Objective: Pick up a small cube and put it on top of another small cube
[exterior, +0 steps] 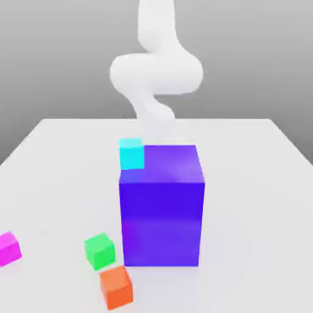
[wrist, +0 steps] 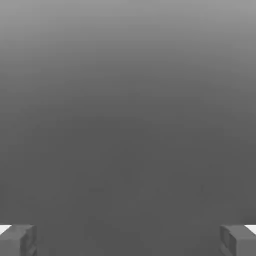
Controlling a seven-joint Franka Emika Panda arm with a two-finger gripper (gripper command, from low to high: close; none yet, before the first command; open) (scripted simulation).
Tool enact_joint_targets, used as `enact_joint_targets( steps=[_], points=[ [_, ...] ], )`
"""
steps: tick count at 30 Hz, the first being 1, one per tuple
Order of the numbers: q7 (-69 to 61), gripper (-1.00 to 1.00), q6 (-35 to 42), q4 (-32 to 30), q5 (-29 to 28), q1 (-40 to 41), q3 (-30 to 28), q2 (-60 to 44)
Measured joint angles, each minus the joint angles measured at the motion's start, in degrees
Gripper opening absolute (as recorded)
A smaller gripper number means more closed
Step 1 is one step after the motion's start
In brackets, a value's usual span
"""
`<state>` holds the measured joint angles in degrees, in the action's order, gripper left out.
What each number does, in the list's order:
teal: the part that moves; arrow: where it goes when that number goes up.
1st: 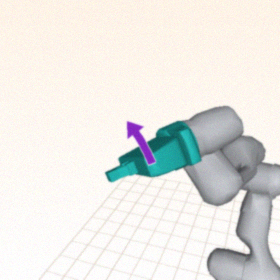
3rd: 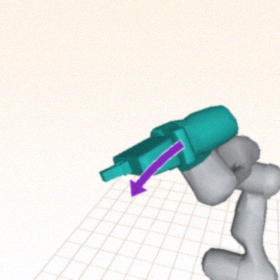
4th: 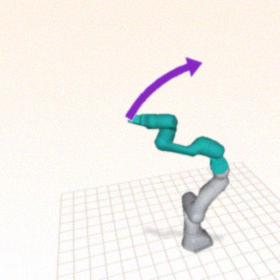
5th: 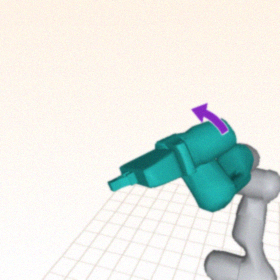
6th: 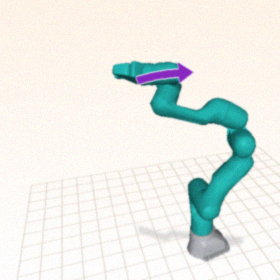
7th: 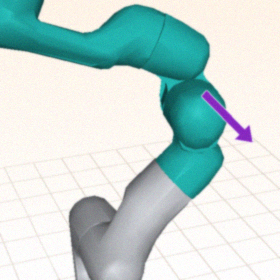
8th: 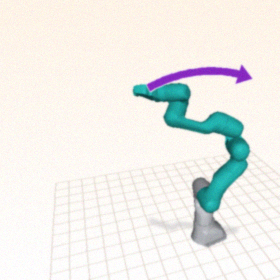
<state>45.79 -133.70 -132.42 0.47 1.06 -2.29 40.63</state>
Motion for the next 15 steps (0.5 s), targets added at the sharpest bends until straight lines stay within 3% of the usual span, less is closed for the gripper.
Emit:
enact_joint_targets(
  steps=[15],
  points=[
    [-2.8,0.00,-11.6,-3.9,6.3,7.0,-14.5,-31.3]
  ],
)
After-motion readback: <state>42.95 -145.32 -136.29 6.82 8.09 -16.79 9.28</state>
